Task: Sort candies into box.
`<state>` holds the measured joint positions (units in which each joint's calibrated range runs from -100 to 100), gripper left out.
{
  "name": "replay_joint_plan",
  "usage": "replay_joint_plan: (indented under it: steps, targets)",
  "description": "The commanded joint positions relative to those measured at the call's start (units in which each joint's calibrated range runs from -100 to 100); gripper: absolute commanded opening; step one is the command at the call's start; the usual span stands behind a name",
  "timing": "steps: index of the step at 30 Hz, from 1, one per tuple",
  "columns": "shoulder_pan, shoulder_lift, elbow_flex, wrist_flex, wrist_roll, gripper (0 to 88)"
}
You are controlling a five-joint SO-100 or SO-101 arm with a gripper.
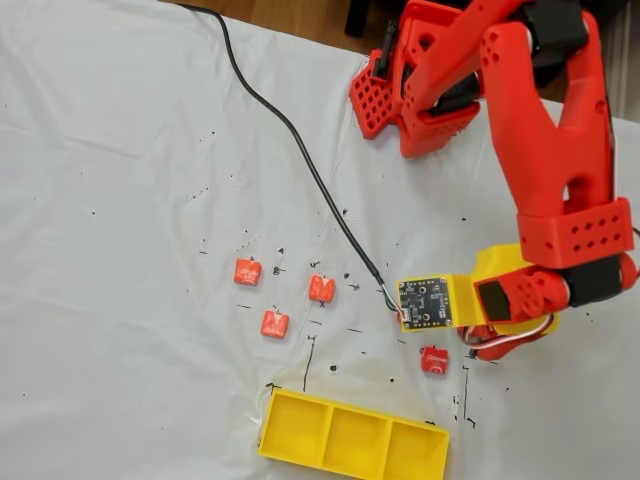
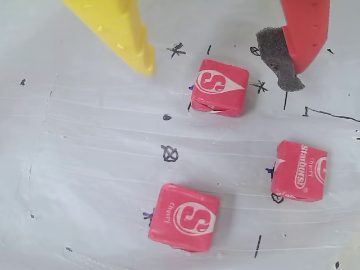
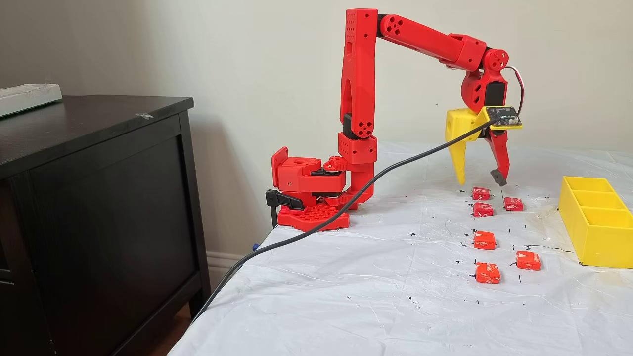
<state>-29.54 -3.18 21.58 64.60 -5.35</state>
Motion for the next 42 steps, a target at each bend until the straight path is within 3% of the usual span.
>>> replay_joint_plan:
  steps: [1,24,35,42]
  targets:
    - [0.9,-0.3,-0.6,-0.8,0.5,31.2]
    - [-2.5,4.7,-0.4,-4.2,0.0,27.8]
    - [-3.2,5.2,-0.4,-4.6,0.0,14.3]
    - [-3.1,6.4,-0.7,-5.4,0.0,1.3]
